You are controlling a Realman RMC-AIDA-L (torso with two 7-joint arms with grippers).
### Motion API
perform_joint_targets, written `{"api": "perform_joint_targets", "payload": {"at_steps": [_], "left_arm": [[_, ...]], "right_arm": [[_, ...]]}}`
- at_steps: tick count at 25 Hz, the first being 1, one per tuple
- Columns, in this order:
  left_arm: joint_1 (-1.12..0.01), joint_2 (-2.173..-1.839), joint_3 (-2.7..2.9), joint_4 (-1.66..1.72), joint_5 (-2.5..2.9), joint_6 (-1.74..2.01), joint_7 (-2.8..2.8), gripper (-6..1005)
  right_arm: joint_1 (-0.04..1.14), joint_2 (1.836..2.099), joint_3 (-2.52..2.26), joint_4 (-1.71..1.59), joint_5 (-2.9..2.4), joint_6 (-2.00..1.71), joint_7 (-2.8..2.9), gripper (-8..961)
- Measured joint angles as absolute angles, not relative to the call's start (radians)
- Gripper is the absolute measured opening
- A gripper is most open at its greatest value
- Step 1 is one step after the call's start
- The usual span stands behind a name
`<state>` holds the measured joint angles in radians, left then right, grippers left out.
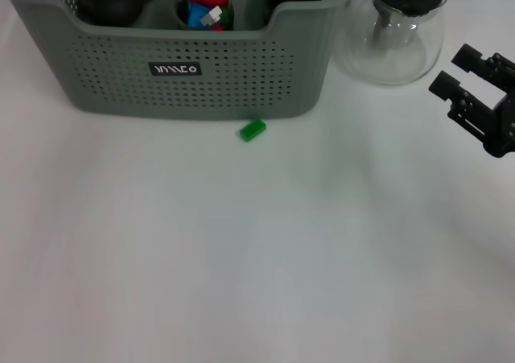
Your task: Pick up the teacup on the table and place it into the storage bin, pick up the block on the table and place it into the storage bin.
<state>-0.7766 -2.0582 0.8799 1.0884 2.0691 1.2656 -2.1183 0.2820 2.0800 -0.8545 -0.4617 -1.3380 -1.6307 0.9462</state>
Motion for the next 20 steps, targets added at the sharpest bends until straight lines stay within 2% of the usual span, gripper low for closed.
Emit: {"api": "perform_joint_targets", "payload": {"at_steps": [3,4,7,12,19,20], "left_arm": [[-0.88,-2.041,0.95,1.089,2.345,1.239,-2.297,163],[-0.934,-2.042,0.965,1.058,2.481,1.225,-2.363,163],[-0.979,-2.053,0.972,1.022,2.602,1.203,-2.413,163],[-1.022,-2.068,0.986,0.953,2.751,1.153,-2.508,164],[-1.031,-2.071,0.994,0.908,2.777,1.09,-2.536,164],[-1.032,-2.071,0.994,0.908,2.777,1.086,-2.537,203]], "right_arm": [[0.282,2.08,-0.855,-0.462,-1.339,-1.634,0.946,567],[0.281,2.08,-0.854,-0.462,-1.339,-1.636,0.946,567],[0.279,2.081,-0.855,-0.462,-1.339,-1.636,0.947,567],[0.275,2.082,-0.855,-0.462,-1.339,-1.636,0.946,567],[0.278,2.082,-0.855,-0.462,-1.339,-1.632,0.946,567],[0.278,2.082,-0.855,-0.462,-1.339,-1.631,0.946,567]]}}
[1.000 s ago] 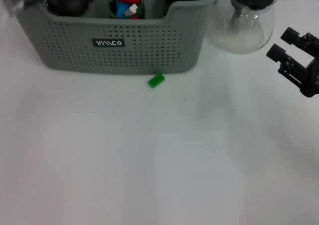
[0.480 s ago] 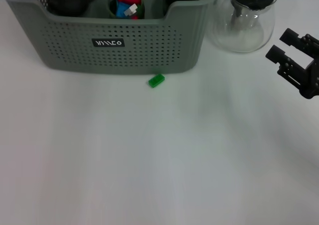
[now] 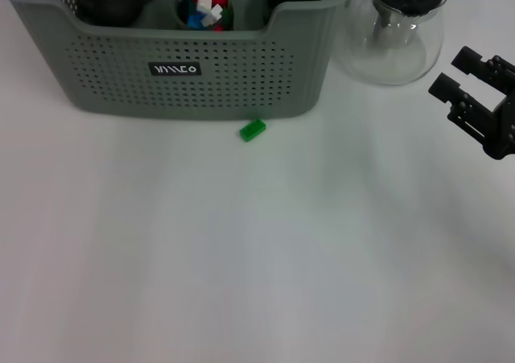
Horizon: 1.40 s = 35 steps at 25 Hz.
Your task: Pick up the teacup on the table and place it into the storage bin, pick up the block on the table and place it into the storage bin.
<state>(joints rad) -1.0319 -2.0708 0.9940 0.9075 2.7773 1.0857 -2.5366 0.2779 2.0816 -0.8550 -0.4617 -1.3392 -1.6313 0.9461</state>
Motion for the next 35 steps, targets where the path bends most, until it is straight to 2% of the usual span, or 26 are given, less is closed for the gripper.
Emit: {"api": "perform_joint_targets", "payload": {"at_steps": [3,6,8,9,11,13,16,22,28,35], "left_arm": [[-1.03,-2.072,0.99,0.917,2.769,1.08,-2.537,321],[-0.949,-2.112,0.939,1.064,2.655,1.081,-2.49,441],[-0.841,-2.15,0.929,1.201,2.518,1.089,-2.399,522],[-0.74,-2.166,0.954,1.285,2.374,1.098,-2.301,563],[-0.58,-2.175,1.006,1.364,2.101,1.144,-2.13,615],[-0.477,-2.175,1.017,1.369,1.895,1.224,-1.983,639],[-0.382,-2.177,0.943,1.229,1.672,1.412,-1.749,674],[-0.374,-2.17,0.849,0.893,1.709,1.635,-1.421,697],[-0.45,-2.174,0.952,0.636,1.821,1.42,-1.272,695],[-0.522,-2.178,0.967,0.497,1.777,1.167,-1.208,693]], "right_arm": [[0.279,2.082,-0.855,-0.462,-1.339,-1.631,0.946,567],[0.278,2.082,-0.855,-0.462,-1.339,-1.63,0.947,567],[0.276,2.082,-0.854,-0.462,-1.337,-1.63,0.947,567],[0.275,2.082,-0.853,-0.462,-1.336,-1.63,0.947,567],[0.273,2.081,-0.849,-0.462,-1.333,-1.63,0.947,567],[0.273,2.081,-0.839,-0.461,-1.334,-1.63,0.947,567],[0.278,2.081,-0.827,-0.454,-1.337,-1.629,0.946,567],[0.28,2.078,-0.824,-0.44,-1.337,-1.627,0.947,567],[0.282,2.079,-0.824,-0.438,-1.338,-1.628,0.947,567],[0.274,2.08,-0.824,-0.438,-1.338,-1.628,0.946,567]]}}
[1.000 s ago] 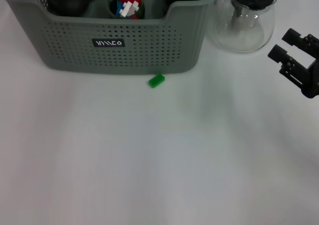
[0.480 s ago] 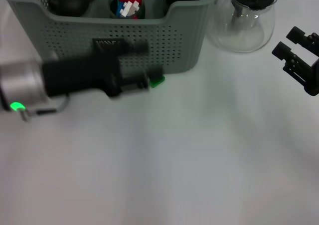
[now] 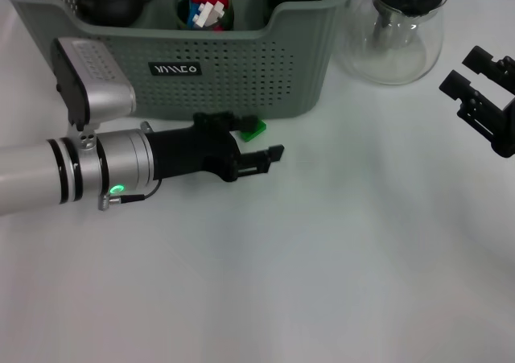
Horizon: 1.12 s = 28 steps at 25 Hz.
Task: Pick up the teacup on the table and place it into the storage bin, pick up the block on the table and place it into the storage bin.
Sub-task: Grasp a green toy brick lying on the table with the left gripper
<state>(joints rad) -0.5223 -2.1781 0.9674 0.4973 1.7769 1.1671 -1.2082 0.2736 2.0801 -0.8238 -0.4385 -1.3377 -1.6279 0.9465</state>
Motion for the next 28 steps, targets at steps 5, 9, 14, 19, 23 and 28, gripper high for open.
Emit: {"api": "perform_joint_targets", "payload": {"at_steps": [5,9,14,19,23,28], "left_arm": [[-0.549,-2.178,0.971,0.448,1.744,1.095,-1.156,691],[-0.57,-2.178,0.991,0.424,1.744,1.047,-1.149,691],[-0.585,-2.178,1.017,0.408,1.736,1.004,-1.139,691],[-0.6,-2.178,1.037,0.391,1.733,0.966,-1.138,691],[-0.605,-2.178,1.057,0.386,1.733,0.944,-1.141,691],[-0.591,-2.176,1.063,0.391,1.742,0.969,-1.154,691]], "right_arm": [[0.271,2.08,-0.824,-0.439,-1.338,-1.627,0.946,566],[0.271,2.079,-0.824,-0.439,-1.338,-1.627,0.946,566],[0.273,2.079,-0.824,-0.439,-1.338,-1.627,0.946,566],[0.273,2.079,-0.824,-0.439,-1.338,-1.628,0.947,566],[0.271,2.078,-0.824,-0.439,-1.338,-1.628,0.946,566],[0.269,2.077,-0.824,-0.439,-1.338,-1.628,0.946,566]]}}
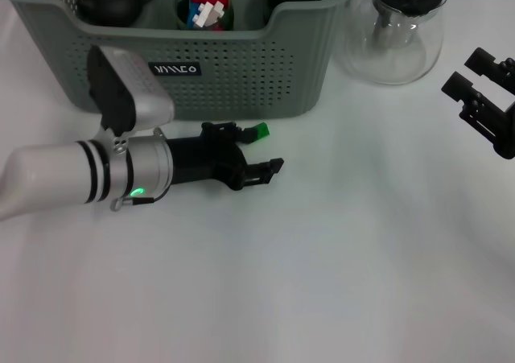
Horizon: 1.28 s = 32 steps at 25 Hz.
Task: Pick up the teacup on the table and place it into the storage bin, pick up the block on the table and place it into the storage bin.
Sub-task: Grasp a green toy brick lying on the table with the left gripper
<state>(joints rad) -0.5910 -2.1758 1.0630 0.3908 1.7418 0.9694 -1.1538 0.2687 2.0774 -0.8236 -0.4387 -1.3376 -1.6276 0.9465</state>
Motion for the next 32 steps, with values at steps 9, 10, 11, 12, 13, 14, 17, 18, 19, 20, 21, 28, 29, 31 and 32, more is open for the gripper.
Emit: {"api": "perform_joint_targets", "payload": {"at_steps": [9,10,11,12,13,14,17,18,19,20,21,28,29,31,32], "left_arm": [[-0.46,-2.171,1.053,0.544,1.775,1.184,-1.247,691],[-0.439,-2.173,1.051,0.581,1.78,1.196,-1.268,691],[-0.427,-2.176,1.05,0.601,1.779,1.188,-1.281,691],[-0.425,-2.177,1.05,0.607,1.775,1.174,-1.286,691],[-0.43,-2.178,1.051,0.601,1.765,1.139,-1.288,691],[-0.445,-2.178,1.054,0.582,1.758,1.104,-1.288,691],[-0.499,-2.178,1.06,0.519,1.748,1.013,-1.285,691],[-0.514,-2.178,1.061,0.501,1.748,0.995,-1.283,691],[-0.527,-2.178,1.061,0.488,1.748,0.979,-1.278,691],[-0.533,-2.178,1.061,0.481,1.748,0.971,-1.275,691],[-0.54,-2.178,1.061,0.478,1.748,0.963,-1.271,691],[-0.564,-2.178,1.063,0.465,1.747,0.935,-1.267,691],[-0.574,-2.178,1.064,0.455,1.747,0.931,-1.265,691],[-0.588,-2.178,1.064,0.441,1.747,0.926,-1.259,691],[-0.596,-2.178,1.065,0.434,1.747,0.922,-1.256,691]], "right_arm": [[0.268,2.074,-0.821,-0.439,-1.338,-1.633,0.947,566],[0.268,2.074,-0.821,-0.439,-1.338,-1.634,0.946,566],[0.269,2.074,-0.821,-0.439,-1.338,-1.634,0.946,566],[0.269,2.074,-0.821,-0.439,-1.338,-1.634,0.946,566],[0.27,2.074,-0.821,-0.439,-1.337,-1.634,0.946,566],[0.27,2.074,-0.821,-0.439,-1.338,-1.634,0.946,566],[0.268,2.076,-0.821,-0.439,-1.338,-1.635,0.946,566],[0.267,2.077,-0.821,-0.439,-1.338,-1.635,0.946,567],[0.266,2.078,-0.821,-0.439,-1.337,-1.635,0.946,567],[0.265,2.078,-0.821,-0.439,-1.338,-1.635,0.946,567],[0.265,2.078,-0.821,-0.438,-1.338,-1.635,0.946,567],[0.264,2.079,-0.821,-0.435,-1.338,-1.634,0.946,567],[0.264,2.079,-0.821,-0.435,-1.338,-1.633,0.946,567],[0.264,2.079,-0.821,-0.434,-1.338,-1.633,0.946,567],[0.264,2.079,-0.821,-0.434,-1.338,-1.632,0.946,567]]}}
